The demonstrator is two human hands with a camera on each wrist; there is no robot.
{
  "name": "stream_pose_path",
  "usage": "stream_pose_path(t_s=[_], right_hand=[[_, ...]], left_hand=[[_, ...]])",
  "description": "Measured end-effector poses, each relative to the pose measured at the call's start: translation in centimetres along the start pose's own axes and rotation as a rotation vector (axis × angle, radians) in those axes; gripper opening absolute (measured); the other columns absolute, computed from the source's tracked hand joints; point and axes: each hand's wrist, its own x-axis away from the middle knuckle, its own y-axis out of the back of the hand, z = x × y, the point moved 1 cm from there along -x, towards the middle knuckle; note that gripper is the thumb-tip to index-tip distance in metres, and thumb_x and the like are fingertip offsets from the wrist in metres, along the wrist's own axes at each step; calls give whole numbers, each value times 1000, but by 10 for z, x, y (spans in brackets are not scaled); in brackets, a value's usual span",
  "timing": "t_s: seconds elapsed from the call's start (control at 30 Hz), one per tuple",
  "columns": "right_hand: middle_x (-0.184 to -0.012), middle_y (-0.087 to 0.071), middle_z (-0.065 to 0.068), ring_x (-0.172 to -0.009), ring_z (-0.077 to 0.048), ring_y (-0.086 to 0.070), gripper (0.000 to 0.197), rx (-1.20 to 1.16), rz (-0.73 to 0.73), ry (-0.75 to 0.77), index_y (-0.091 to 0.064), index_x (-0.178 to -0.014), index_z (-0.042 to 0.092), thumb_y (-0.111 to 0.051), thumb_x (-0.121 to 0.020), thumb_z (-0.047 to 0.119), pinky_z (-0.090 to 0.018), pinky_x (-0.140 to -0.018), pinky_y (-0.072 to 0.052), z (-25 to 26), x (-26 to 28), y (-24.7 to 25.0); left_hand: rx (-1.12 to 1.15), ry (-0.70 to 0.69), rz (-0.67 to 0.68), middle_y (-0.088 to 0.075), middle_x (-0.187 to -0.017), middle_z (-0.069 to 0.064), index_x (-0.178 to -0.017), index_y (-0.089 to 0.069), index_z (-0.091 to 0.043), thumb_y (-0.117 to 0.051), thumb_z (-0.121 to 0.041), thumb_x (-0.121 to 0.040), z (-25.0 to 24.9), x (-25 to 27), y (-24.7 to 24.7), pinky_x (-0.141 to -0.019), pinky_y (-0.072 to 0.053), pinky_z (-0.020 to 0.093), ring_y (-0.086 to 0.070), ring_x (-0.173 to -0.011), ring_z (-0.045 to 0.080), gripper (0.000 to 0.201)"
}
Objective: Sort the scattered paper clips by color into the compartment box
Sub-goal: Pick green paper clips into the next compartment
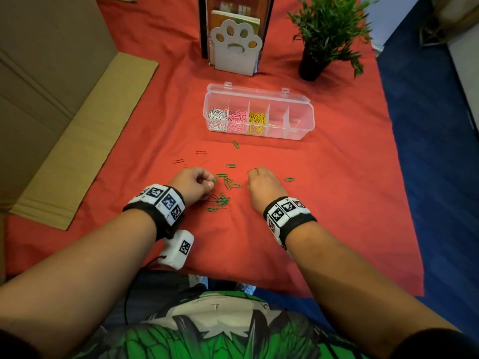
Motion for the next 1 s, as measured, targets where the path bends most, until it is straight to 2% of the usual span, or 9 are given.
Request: stream_pose_path(t_s=[0.17,0.33,0.4,0.5,0.53,0.6,0.7,0.8,1.0], right_hand=[[-118,-51,-19,-111,-38,-50,34,-48,25,-6,-46,-112,5,-40,-79,-3,-44,-95,-45,10,0,-5],[-107,-54,-15,-99,-29,-54,18,-377,12,-93,-58,-97,8,-45,-85,5,-34,-93,-41,9,-10,3],[-88,-56,-9,-77,-23,-54,14,-657,51,-198,-55,-81,15,-44,-86,7,-33,-83,-45,10,-14,9],[-65,-51,-1,-53,-16,-48,25,-989,82,-344,-47,-72,21,-41,-83,0,-26,-52,-43,9,-19,13],[-65,-49,1,-53,-14,-46,25,-955,74,-328,-49,-75,22,-41,-82,-1,-24,-51,-39,8,-21,13],[-75,-52,2,-64,-14,-49,24,-746,57,-248,-59,-85,19,-43,-82,1,-27,-61,-42,8,-22,12],[-95,-54,-11,-93,-28,-56,18,-402,3,-115,-63,-94,7,-51,-82,8,-31,-85,-44,12,-17,3],[-107,-52,-16,-104,-35,-51,22,-175,-34,20,-56,-103,6,-53,-82,13,-39,-90,-44,20,-10,-8],[-118,-49,-16,-111,-35,-49,25,-9,-30,38,-50,-112,4,-39,-90,10,-43,-92,-43,19,1,-13]], left_hand=[[337,153,44,-58,-75,0,-82,-54,-21,-43,10,-89,-5,5,3,-45,-46,14,-56,-43,-4,33],[513,290,95,-53,-72,0,-83,-56,-17,-34,-3,-89,-12,6,4,-61,-50,23,-56,-66,12,27],[502,285,79,-51,-70,0,-81,-55,-17,-33,-5,-92,-13,6,2,-60,-50,22,-54,-64,12,26],[331,217,19,-52,-64,1,-74,-56,-19,-47,-10,-91,-7,3,-6,-49,-47,18,-48,-52,11,21],[206,161,-6,-54,-63,1,-71,-58,-19,-54,-15,-89,-4,0,-9,-51,-45,21,-48,-51,15,18],[-162,12,-35,-56,-61,3,-74,-65,-19,-63,-29,-82,-2,-5,-10,-59,-45,29,-49,-59,20,13],[-625,-182,-81,-64,-83,12,-104,-71,-23,-64,-31,-81,-12,-7,-13,-73,-43,29,-59,-80,27,25],[-809,-318,-90,-60,-103,16,-117,-65,-25,-59,-22,-84,-21,-13,-18,-87,-43,29,-59,-99,31,33],[-961,-357,-23,-56,-104,16,-100,-65,-8,-60,-22,-84,-20,-19,-25,-88,-44,35,-57,-100,33,22]])
